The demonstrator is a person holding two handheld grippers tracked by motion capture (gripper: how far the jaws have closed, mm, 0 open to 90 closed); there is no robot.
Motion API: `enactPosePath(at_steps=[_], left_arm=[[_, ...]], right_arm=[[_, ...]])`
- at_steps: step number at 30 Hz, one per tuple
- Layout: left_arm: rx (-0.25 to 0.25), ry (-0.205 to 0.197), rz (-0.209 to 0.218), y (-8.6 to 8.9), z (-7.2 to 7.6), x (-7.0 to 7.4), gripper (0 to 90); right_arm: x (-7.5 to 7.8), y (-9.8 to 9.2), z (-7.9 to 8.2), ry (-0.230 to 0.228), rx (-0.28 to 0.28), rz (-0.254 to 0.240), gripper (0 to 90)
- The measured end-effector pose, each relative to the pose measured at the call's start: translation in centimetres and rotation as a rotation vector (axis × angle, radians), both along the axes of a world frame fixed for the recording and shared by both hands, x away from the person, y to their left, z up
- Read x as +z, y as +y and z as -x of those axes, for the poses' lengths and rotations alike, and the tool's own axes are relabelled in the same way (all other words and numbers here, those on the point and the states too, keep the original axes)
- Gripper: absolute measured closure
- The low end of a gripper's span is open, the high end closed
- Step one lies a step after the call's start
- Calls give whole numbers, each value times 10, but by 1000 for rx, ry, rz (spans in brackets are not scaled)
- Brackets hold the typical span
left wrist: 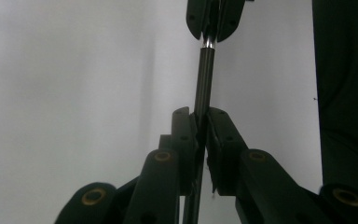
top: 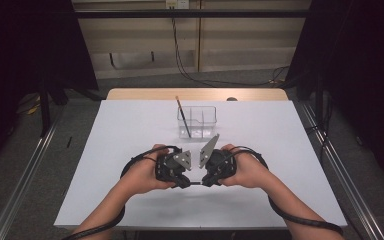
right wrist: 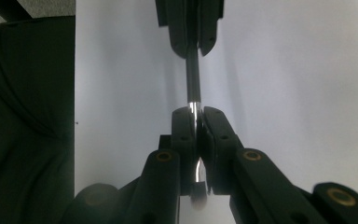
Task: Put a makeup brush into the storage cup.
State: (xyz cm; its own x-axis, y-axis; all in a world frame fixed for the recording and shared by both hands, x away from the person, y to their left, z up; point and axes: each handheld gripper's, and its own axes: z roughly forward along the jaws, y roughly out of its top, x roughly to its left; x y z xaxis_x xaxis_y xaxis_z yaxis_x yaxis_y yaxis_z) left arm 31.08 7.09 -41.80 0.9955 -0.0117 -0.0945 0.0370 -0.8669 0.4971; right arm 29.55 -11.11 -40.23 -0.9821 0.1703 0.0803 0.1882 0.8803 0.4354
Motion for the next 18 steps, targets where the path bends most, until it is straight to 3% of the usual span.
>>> enactPosePath(at_steps=[7, 14, 18], left_arm=[[7, 34, 30, 2, 1, -4, 841], [19, 35, 22, 4, 1, -2, 843], [17, 61, 23, 5, 0, -2, 844]], right_arm=[[11, -4, -3, -4, -28, -69, 836], [12, -4, -4, 5, -44, -86, 834], [11, -5, -4, 11, -54, -87, 832]])
